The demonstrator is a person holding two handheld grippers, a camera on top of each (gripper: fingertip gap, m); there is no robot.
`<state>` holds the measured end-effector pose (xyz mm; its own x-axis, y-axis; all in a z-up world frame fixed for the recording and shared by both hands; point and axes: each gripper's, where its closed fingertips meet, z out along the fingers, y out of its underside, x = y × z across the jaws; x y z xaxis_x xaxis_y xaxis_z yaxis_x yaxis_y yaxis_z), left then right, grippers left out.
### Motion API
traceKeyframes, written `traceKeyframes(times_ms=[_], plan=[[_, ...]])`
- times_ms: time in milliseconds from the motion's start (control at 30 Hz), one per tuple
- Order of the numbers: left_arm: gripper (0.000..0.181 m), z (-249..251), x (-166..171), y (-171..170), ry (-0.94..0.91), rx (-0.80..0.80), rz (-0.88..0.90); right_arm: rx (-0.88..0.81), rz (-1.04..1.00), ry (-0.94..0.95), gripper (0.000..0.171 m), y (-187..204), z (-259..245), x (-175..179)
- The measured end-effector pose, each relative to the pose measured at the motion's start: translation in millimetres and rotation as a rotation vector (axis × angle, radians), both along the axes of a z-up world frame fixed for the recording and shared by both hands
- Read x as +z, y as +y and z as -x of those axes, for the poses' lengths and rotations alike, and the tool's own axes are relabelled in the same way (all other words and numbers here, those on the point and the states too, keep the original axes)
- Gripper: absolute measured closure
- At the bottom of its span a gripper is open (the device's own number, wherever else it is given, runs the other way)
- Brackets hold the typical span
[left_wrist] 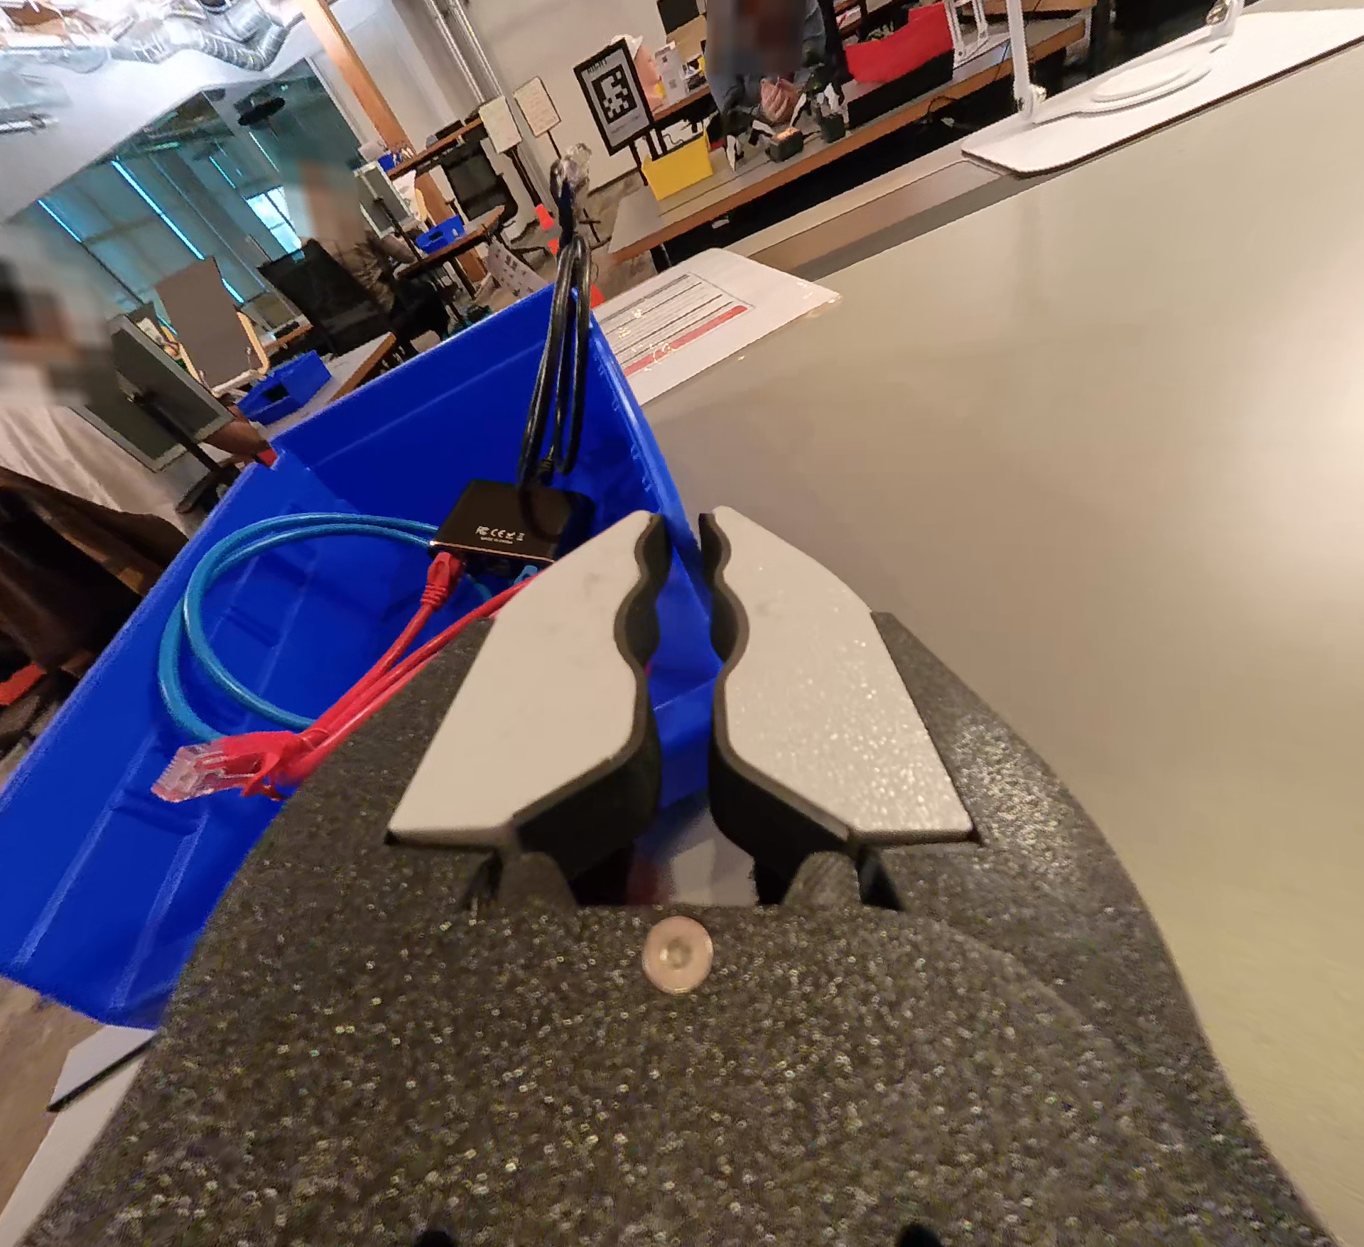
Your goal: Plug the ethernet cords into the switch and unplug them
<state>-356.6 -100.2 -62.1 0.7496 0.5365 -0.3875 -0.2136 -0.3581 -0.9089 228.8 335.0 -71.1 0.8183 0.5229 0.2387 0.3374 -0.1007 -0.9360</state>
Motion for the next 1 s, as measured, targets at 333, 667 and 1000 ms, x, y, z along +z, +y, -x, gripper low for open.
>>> traceKeyframes(times_ms=[333,667,1000], plan=[[0.17,0.9,-0.7,1.6,0.058,0.005,-0.019,0.05,0.016,0.061,0.159,-1.2,-4.2,1.9],[0.142,-37.5,52.9,-11.9,-0.015,-0.188,-0.384,0.147,0.062,0.198,0.132,-48.3,4.6,32.4],[0.141,14.0,66.4,-39.8,-0.163,0.062,-0.255,0.342,0.068,0.168,0.131,-73.6,61.0,17.9]])
